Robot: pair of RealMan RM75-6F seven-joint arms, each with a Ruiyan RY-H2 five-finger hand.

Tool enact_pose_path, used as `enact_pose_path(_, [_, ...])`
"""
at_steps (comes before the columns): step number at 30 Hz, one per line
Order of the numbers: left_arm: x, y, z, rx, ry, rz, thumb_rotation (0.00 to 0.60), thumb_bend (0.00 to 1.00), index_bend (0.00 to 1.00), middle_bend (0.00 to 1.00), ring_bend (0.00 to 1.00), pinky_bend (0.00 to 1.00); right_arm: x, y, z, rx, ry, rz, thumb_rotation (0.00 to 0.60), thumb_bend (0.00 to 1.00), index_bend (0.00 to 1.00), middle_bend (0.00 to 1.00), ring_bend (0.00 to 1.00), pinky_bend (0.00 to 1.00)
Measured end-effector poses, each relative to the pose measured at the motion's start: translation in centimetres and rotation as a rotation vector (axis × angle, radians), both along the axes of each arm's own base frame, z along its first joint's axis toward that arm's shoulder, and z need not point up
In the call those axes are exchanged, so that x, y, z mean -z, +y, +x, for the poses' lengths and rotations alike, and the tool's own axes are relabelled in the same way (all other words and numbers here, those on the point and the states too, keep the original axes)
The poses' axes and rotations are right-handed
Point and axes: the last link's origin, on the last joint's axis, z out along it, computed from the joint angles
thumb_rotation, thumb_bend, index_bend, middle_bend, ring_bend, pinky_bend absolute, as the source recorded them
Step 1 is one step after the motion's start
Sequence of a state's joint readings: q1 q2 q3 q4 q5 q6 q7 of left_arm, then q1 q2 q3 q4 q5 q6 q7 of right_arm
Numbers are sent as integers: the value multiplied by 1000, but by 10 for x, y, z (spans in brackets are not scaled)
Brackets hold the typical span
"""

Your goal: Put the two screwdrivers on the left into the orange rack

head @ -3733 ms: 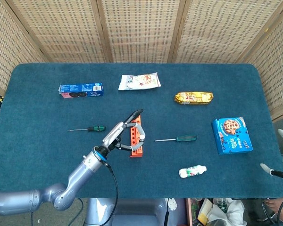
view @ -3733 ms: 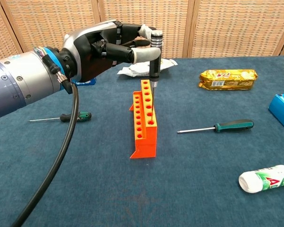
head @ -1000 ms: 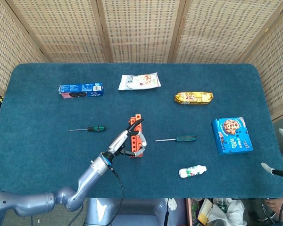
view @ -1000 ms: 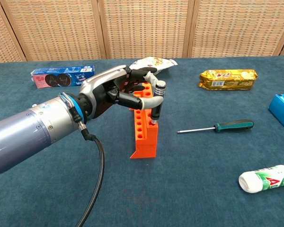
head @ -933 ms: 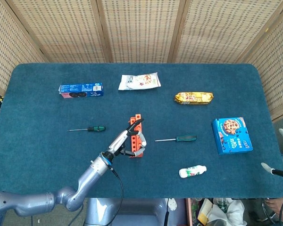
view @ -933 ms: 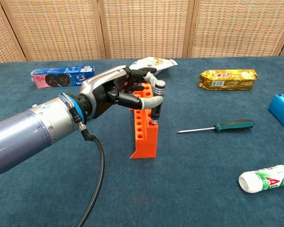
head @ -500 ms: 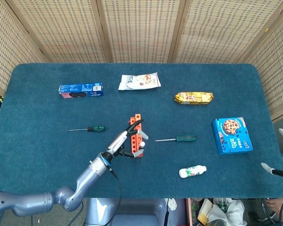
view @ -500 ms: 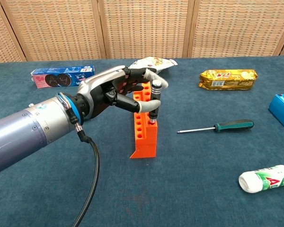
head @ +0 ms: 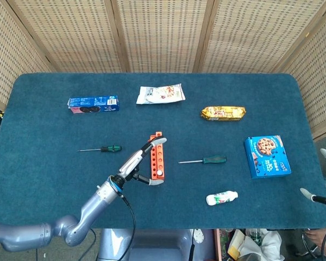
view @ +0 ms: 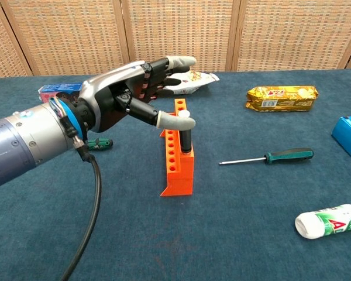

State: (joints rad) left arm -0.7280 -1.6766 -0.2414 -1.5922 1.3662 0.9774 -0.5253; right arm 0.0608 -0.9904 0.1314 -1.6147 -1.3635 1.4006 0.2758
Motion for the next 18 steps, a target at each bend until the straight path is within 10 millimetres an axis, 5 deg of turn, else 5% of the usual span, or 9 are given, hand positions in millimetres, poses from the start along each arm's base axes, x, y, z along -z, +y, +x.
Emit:
enact_pose_path(10, [-54,3,4,85,99,108,600,32,0,0,0,0,2,0,1,-2,4,7,600,0,0,0,0,0])
enact_pose_path(18, [-71,-3,10,199,318,199,600,0,0,0,0,0,4,1,3,-4,14,11,600,0,0,0,0,0])
